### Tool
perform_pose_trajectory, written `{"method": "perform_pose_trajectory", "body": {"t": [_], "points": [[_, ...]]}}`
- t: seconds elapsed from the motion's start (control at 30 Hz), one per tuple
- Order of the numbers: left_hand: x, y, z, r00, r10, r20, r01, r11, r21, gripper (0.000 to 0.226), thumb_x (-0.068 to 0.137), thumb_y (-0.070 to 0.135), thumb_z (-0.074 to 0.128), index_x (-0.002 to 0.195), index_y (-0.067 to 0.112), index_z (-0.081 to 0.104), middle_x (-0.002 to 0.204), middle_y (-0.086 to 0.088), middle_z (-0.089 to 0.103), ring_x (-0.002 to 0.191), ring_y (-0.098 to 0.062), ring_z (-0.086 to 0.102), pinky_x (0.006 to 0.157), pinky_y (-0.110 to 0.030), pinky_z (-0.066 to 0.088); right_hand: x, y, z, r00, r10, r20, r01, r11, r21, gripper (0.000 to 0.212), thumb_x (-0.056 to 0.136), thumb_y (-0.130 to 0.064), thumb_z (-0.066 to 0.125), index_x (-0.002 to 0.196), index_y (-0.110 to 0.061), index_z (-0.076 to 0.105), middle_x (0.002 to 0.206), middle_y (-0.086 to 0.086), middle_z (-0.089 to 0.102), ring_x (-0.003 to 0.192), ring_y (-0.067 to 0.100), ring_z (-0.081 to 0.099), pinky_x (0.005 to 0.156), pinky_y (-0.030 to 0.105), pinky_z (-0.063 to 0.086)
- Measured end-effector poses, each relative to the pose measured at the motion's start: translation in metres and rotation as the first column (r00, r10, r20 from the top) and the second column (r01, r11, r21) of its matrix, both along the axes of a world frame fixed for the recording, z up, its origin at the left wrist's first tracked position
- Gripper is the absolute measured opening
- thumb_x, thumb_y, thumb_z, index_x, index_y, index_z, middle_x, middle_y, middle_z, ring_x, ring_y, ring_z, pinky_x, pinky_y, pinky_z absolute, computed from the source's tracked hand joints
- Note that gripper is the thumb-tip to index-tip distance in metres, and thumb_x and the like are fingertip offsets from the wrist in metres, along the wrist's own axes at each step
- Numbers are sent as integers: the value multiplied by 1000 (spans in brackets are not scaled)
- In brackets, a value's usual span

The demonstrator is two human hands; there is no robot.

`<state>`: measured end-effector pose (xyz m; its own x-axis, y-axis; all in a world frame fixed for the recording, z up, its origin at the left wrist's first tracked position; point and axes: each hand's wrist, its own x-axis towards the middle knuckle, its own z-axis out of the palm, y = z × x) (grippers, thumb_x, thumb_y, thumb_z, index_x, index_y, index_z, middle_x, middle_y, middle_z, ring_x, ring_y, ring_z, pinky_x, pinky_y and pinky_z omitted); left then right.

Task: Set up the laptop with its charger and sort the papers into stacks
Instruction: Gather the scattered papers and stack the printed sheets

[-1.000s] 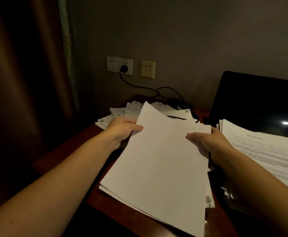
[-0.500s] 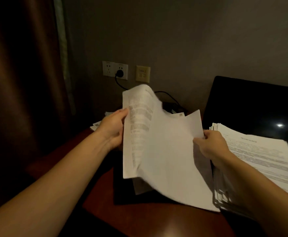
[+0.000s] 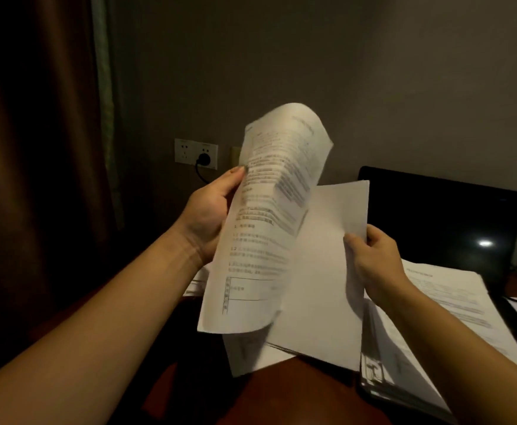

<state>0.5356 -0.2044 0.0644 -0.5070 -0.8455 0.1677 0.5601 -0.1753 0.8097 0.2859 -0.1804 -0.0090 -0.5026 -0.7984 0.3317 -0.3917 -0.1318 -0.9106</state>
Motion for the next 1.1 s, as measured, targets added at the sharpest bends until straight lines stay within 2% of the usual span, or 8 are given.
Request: {"method": "perform_pose_trajectory", "body": {"t": [0.13, 0.23, 0.33, 0.43, 0.7, 0.8, 0.93, 1.1], "points": [[4, -8, -9, 998, -10, -57, 13, 999, 50, 36, 106, 35, 40, 128, 12, 57, 99, -7, 65, 87, -22, 66, 72, -36, 60, -7, 9, 15, 981, 124, 149, -119, 992, -38, 1, 98, -18, 61, 99, -18, 61, 88, -3, 72, 76, 11, 72, 65, 33, 61], [-3, -8, -16, 964, 195, 179, -185, 980, -73, 34, 106, 33, 45, 122, 9, 62, 96, -9, 69, 81, -22, 69, 67, -38, 60, -9, 15, 29, 971, 183, 152, -175, 982, -70, 25, 101, -8, 52, 84, -26, 56, 70, -12, 67, 72, 10, 68, 65, 28, 59], [-13, -18, -31, 669, 575, 471, -473, 818, -327, 28, 105, 34, 48, 105, 12, 65, 98, -10, 73, 86, -25, 72, 79, -48, 60, 0, 21, 39, 937, 209, 279, -196, 978, -74, 10, 97, -13, 60, 88, -13, 66, 84, 12, 71, 70, 24, 71, 58, 26, 59], [-15, -23, -44, 562, 645, 517, -538, 761, -363, 26, 106, 38, 44, 101, 18, 61, 98, -7, 72, 88, -25, 71, 82, -49, 60, 5, 24, 41, 895, 285, 343, -274, 958, -81, 16, 96, -27, 62, 105, -16, 69, 95, 10, 75, 80, 26, 75, 65, 41, 62], [-28, -23, -59, 520, 748, 413, -663, 658, -356, 20, 105, 38, 47, 113, 21, 53, 97, -1, 71, 85, -17, 71, 77, -41, 62, 25, 30, 46, 901, 344, 264, -311, 937, -158, 36, 102, -46, 42, 111, -17, 62, 101, 2, 73, 90, 21, 74, 76, 43, 62], [-26, -16, -46, 594, 772, 226, -693, 633, -345, 23, 101, 30, 58, 121, 23, 48, 88, 1, 74, 80, -14, 74, 68, -34, 63, 30, 30, 51, 918, 397, 28, -392, 913, -110, 20, 100, -26, 54, 120, -25, 55, 112, -4, 70, 99, 15, 71, 83, 44, 61], [-18, -11, -12, 672, 738, 63, -682, 650, -336, 33, 94, 27, 68, 121, 31, 50, 102, 0, 73, 87, -12, 75, 71, -32, 62, 29, 23, 69, 935, 356, 7, -343, 906, -246, 13, 100, -17, 55, 110, -24, 61, 105, -1, 73, 94, 17, 72, 78, 40, 60], [-16, -3, -23, 707, 690, 156, -587, 696, -413, 38, 87, 27, 76, 117, 32, 52, 107, 6, 70, 93, -7, 72, 74, -27, 61, 30, 15, 48, 934, 357, 33, -341, 912, -229, 39, 91, -13, 69, 126, -22, 54, 115, -5, 69, 104, 9, 68, 85, 30, 58]]}}
